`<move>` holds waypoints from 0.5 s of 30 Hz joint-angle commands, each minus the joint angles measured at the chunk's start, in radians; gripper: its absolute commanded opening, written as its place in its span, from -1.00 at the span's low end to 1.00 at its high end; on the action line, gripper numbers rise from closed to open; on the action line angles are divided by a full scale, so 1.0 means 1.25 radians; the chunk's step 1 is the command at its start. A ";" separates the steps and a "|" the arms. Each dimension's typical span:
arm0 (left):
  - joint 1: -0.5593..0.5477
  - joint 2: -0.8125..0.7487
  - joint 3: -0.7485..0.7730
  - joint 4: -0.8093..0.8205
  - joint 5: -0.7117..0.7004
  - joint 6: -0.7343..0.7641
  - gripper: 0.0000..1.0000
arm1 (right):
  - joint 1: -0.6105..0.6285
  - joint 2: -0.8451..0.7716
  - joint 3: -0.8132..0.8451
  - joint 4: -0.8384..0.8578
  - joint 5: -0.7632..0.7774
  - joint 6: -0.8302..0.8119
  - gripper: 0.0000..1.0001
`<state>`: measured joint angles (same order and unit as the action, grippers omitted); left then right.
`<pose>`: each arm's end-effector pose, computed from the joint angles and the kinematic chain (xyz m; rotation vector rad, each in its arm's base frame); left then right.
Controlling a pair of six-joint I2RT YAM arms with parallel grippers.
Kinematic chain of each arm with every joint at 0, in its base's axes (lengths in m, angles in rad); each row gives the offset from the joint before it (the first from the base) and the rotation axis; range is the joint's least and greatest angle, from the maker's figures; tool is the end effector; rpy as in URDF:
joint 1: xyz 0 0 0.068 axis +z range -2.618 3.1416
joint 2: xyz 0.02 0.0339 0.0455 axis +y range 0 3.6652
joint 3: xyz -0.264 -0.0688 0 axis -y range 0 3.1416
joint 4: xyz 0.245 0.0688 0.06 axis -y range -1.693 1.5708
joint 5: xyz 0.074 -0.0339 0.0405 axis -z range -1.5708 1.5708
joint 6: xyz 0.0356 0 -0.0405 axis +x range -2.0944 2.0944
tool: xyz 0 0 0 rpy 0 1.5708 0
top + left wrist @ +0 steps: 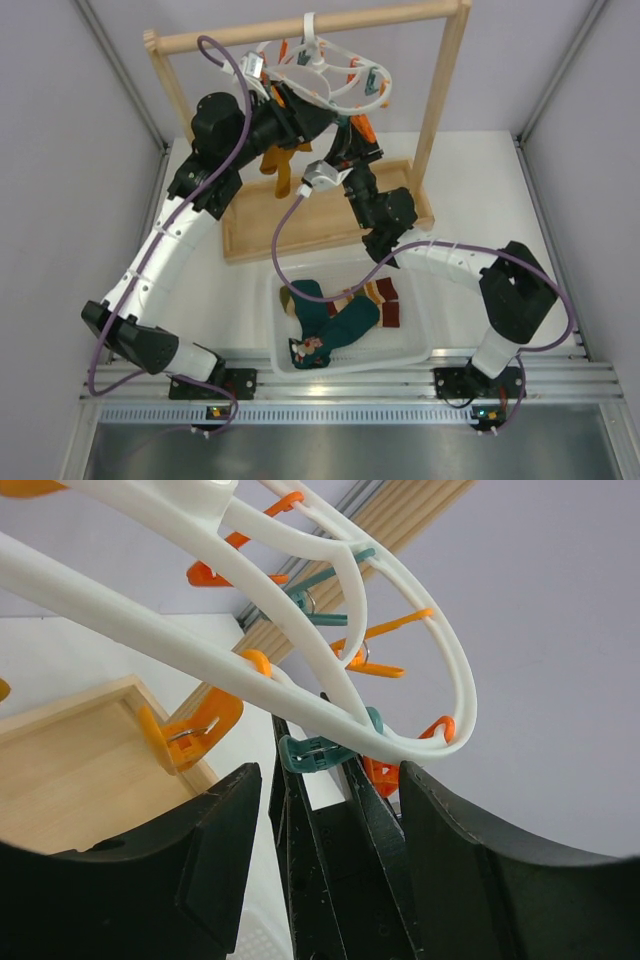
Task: Clip the socks to the hanger
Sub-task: Open the clamp at the hanger.
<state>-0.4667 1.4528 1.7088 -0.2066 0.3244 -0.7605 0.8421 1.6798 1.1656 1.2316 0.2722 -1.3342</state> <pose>0.2792 -0.1534 0.5011 0.0387 1.6545 -1.2049 0.2556 0.2720 0.3789 -0.6418 0.6288 -0.5752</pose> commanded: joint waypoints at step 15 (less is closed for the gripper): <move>-0.002 0.029 0.010 0.073 -0.005 0.056 0.29 | 0.020 0.013 0.024 0.095 -0.036 -0.040 -1.00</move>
<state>-0.4675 1.4815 1.7153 -0.1768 0.3435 -0.7315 0.8421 1.6970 1.1652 1.2518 0.2859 -1.3628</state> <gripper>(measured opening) 0.636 0.249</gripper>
